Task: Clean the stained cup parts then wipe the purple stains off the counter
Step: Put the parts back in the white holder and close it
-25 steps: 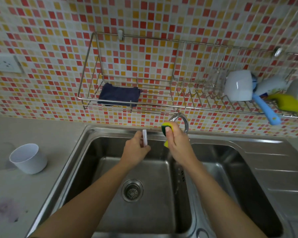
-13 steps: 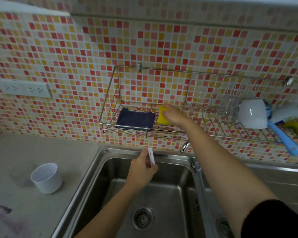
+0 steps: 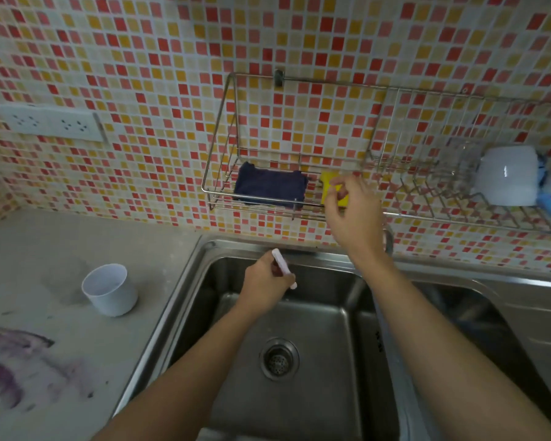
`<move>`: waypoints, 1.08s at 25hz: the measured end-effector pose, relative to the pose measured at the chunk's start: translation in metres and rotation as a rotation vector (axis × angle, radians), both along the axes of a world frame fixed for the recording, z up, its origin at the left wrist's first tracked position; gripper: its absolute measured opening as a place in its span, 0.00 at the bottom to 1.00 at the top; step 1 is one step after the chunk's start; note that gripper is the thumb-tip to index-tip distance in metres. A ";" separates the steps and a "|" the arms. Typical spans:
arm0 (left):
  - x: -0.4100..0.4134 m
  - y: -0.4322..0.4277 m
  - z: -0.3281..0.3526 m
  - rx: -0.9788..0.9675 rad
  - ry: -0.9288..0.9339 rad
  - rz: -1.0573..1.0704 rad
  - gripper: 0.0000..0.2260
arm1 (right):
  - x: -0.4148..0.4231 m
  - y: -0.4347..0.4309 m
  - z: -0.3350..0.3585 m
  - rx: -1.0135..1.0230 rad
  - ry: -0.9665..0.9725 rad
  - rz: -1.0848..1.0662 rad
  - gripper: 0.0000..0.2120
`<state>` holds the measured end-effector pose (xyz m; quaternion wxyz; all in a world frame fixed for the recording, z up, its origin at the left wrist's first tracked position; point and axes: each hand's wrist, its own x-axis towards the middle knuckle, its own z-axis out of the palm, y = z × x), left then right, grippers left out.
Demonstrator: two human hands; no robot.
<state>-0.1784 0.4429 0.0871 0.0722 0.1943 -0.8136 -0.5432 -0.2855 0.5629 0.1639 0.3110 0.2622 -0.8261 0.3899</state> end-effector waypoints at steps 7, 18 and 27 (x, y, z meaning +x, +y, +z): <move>0.027 -0.086 -0.008 0.124 0.035 0.001 0.15 | 0.096 -0.024 -0.147 0.052 -0.489 0.011 0.07; 0.088 -0.349 -0.013 -0.256 -0.067 -0.021 0.05 | 0.152 -0.267 -0.216 0.343 -0.844 0.375 0.35; 0.080 -0.376 -0.060 -0.643 -0.105 -0.374 0.06 | 0.165 -0.336 -0.223 0.140 -0.917 0.363 0.45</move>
